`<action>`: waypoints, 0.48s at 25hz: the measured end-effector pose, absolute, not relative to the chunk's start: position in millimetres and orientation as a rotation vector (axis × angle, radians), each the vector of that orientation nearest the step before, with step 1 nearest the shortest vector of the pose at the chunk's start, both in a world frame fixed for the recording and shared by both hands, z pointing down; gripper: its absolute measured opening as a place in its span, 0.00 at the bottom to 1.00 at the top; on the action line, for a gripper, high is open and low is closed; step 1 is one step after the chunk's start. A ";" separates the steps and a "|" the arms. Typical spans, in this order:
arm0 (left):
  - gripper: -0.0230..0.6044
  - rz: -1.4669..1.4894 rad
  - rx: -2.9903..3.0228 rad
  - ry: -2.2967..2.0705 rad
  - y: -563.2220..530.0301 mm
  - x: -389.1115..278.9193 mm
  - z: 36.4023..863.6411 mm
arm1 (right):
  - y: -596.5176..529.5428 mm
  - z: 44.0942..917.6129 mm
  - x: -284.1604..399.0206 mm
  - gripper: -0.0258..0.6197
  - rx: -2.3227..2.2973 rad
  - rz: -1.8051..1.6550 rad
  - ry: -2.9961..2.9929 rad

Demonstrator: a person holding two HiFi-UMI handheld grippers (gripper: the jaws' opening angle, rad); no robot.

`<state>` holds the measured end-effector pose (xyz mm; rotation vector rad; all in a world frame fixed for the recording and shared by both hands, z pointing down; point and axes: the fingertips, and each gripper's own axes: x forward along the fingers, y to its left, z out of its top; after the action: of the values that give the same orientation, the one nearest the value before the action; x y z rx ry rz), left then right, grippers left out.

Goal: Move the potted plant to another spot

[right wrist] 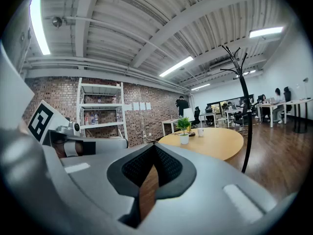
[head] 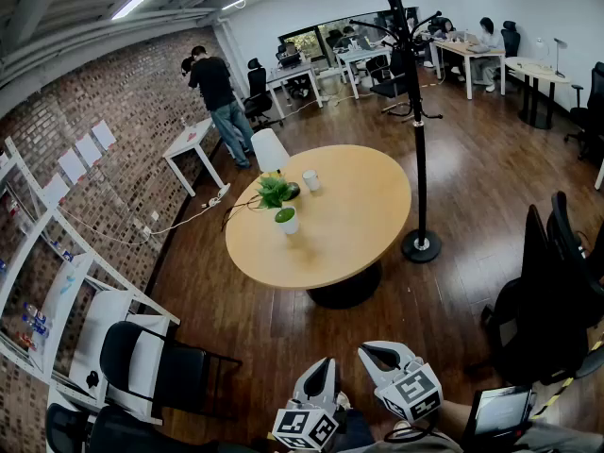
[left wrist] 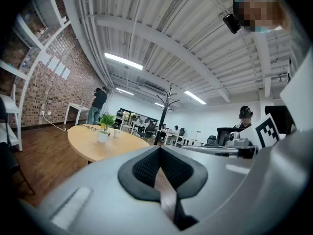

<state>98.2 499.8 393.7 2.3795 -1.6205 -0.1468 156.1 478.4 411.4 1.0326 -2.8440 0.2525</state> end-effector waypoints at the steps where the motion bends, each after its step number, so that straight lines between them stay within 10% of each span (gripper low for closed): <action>1: 0.04 -0.149 2.380 -1.621 494.3 95.6 394.3 | 474.1 410.4 153.1 0.05 1.029 0.248 -2.847; 12: 0.04 -0.196 2.402 -1.577 388.5 38.1 411.5 | 371.8 423.3 99.0 0.05 1.048 0.221 -2.807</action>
<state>38.1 388.5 411.5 2.4023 -1.5773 -0.1959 99.0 371.8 423.3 1.0483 -2.8072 0.2213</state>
